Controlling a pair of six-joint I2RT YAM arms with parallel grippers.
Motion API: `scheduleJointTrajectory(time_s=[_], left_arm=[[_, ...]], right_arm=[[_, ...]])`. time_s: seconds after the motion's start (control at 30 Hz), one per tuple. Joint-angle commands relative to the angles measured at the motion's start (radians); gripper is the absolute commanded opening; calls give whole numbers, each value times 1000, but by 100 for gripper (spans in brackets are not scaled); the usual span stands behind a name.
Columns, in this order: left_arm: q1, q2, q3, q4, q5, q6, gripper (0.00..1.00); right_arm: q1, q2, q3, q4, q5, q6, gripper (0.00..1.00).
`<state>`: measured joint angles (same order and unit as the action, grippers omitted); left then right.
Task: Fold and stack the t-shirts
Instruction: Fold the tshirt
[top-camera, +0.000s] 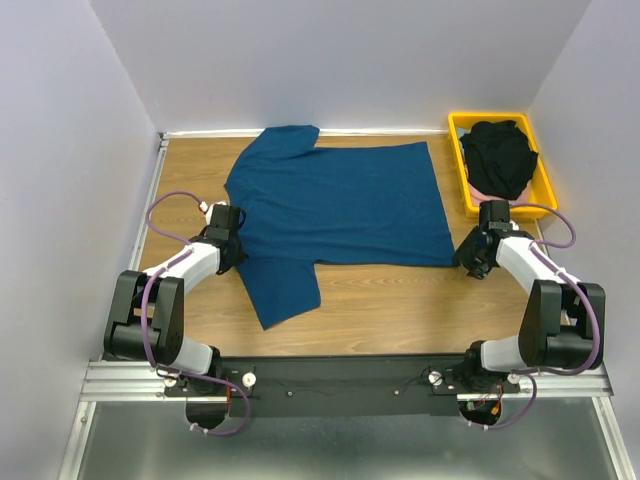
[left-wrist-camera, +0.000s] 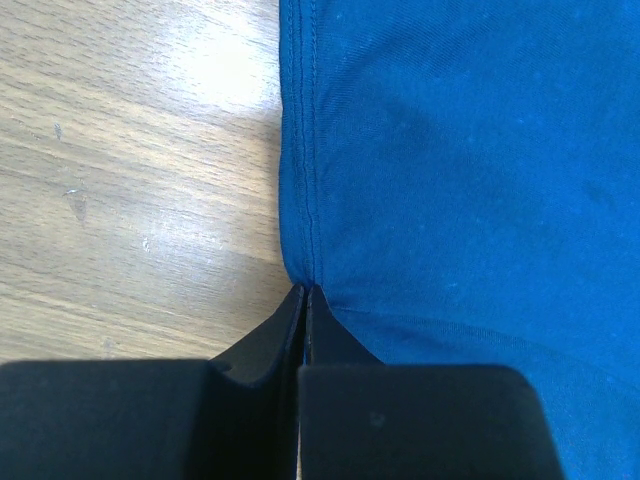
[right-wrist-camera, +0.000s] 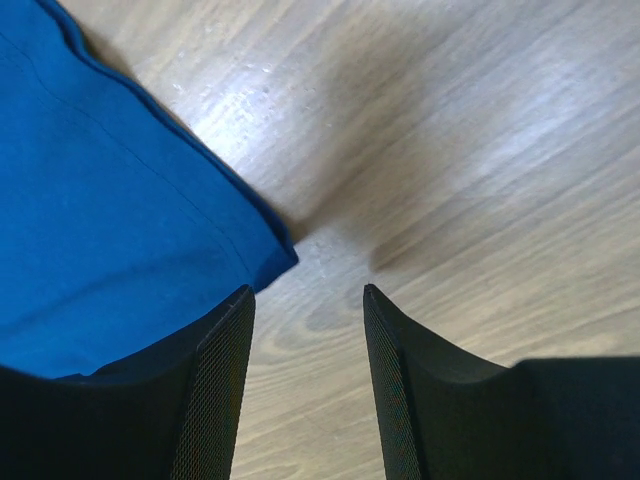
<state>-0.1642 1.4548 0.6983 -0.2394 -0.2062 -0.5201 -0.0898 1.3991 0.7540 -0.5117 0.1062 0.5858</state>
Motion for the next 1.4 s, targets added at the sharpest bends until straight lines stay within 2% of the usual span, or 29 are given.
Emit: scheduleJointTrajectory(time_s=[0.0, 0.4, 0.57, 0.67, 0.7, 0.77, 0.8, 0.87, 1.03, 1.37], left_arm=[[0, -7, -28, -24, -16, 19, 6], [0, -10, -29, -26, -19, 17, 6], [3, -13, -28, -32, -19, 17, 6], [5, -17, -25, -43, -19, 17, 3], [6, -19, -20, -49, -21, 15, 0], [12, -28, -19, -75, -22, 22, 0], [15, -37, -13, -86, -27, 31, 0], [22, -54, -5, -119, -47, 16, 0], [34, -139, -5, -146, -24, -23, 0], [92, -157, 78, -239, 44, -21, 0]], right_arm=[[-2, 32, 5, 38, -39, 34, 54], [-2, 80, -31, 93, -50, 52, 54], [-2, 84, -42, 101, -36, 54, 45], [-5, 81, -48, 99, -33, 52, 35], [-7, 72, -48, 99, -34, 52, 26], [-10, 61, -47, 92, -37, 40, 16], [-16, 51, -44, 85, -40, 36, 6], [-21, 44, -39, 47, -42, 17, 1], [-36, 8, -39, -28, -33, -14, 1], [-50, -32, 59, -129, -25, -64, 1]])
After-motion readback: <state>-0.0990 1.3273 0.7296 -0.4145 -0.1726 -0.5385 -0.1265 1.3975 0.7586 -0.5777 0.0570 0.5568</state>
